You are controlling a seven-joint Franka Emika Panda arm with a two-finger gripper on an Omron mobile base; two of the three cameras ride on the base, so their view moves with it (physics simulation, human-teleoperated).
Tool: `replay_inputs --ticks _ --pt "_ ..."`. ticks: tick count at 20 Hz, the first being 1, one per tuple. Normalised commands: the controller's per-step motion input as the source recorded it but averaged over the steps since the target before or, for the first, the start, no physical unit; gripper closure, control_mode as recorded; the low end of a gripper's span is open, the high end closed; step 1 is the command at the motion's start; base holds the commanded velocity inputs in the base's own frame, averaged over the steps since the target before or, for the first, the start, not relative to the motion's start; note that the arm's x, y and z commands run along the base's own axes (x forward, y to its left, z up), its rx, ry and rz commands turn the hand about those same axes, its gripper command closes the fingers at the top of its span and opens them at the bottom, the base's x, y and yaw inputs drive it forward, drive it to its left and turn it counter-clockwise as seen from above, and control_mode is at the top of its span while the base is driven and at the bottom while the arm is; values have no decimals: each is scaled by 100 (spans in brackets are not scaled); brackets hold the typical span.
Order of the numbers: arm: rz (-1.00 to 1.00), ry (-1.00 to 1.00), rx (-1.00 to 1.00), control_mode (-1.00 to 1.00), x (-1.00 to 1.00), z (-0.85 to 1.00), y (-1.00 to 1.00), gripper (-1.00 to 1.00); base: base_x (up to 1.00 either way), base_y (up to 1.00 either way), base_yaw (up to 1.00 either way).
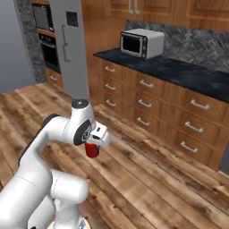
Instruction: Four empty soda cans are scattered around the kitchen. Gather all the cans and cluster them next to the stove for recycling.
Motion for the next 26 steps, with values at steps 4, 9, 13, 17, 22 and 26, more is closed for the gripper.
replay_inputs --ticks 4,9,13,17,22,26 --pt "0 0 0 100 0 0 0 100 63 0 35" --pt "0 0 0 100 0 0 0 100 64 0 36" --pt "0 0 0 100 0 0 0 100 65 0 34" --pt "0 0 0 100 0 0 0 100 67 0 31" --pt "0 0 0 100 0 0 0 100 68 0 25" --pt "0 0 0 100 0 0 0 100 70 0 22"
